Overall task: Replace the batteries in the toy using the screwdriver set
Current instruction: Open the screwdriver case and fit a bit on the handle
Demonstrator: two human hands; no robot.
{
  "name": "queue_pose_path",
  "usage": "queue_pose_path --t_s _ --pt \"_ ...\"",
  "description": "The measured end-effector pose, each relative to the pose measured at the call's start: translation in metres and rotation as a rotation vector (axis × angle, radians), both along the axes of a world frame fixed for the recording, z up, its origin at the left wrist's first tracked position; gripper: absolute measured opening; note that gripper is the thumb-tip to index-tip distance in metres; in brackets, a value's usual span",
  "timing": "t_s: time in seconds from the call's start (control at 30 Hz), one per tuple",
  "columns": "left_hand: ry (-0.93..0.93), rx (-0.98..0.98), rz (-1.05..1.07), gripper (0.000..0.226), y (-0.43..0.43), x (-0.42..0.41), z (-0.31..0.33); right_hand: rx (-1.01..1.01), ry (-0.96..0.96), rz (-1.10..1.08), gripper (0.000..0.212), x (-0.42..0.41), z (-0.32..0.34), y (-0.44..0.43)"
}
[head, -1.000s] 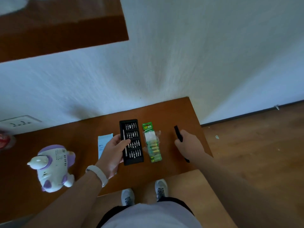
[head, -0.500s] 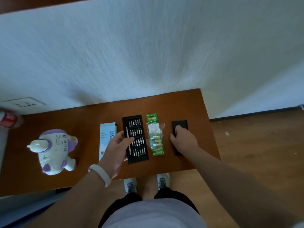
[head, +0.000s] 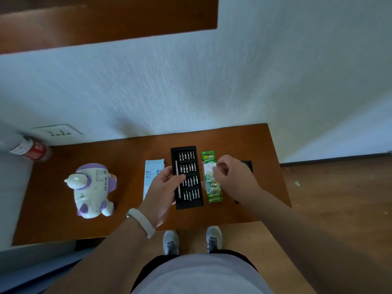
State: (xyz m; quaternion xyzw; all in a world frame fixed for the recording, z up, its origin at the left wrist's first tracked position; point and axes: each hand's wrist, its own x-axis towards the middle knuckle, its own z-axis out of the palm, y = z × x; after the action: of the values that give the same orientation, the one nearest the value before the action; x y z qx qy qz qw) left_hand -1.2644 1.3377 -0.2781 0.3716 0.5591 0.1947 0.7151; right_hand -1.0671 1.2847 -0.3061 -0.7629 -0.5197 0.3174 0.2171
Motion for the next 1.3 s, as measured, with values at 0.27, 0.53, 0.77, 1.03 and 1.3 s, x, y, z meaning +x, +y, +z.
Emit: queue_pose_path --t_s 0.27,0.53,0.77,1.03,1.3 --pt "-0.130 0.097 -0.021 0.022 0.005 -0.023 0.035 0.331 -0.107 0.210 0.016 -0.052 0.078 0.007" --pt "-0.211 0.208 -0.077 0.021 0.005 -0.044 0.054 0.346 -0.200 0.237 0.024 -0.079 0.095 0.014" --pt "-0.234 0.230 -0.110 0.022 0.008 -0.058 0.056 0.392 -0.225 0.233 0.020 -0.093 0.099 0.013" --pt "-0.230 0.278 -0.170 0.022 0.010 -0.065 0.054 0.454 -0.259 0.243 0.017 -0.099 0.102 0.007" --pt "-0.238 0.259 -0.230 0.024 0.009 -0.068 0.053 0.387 -0.270 0.352 0.015 -0.090 0.111 0.005"
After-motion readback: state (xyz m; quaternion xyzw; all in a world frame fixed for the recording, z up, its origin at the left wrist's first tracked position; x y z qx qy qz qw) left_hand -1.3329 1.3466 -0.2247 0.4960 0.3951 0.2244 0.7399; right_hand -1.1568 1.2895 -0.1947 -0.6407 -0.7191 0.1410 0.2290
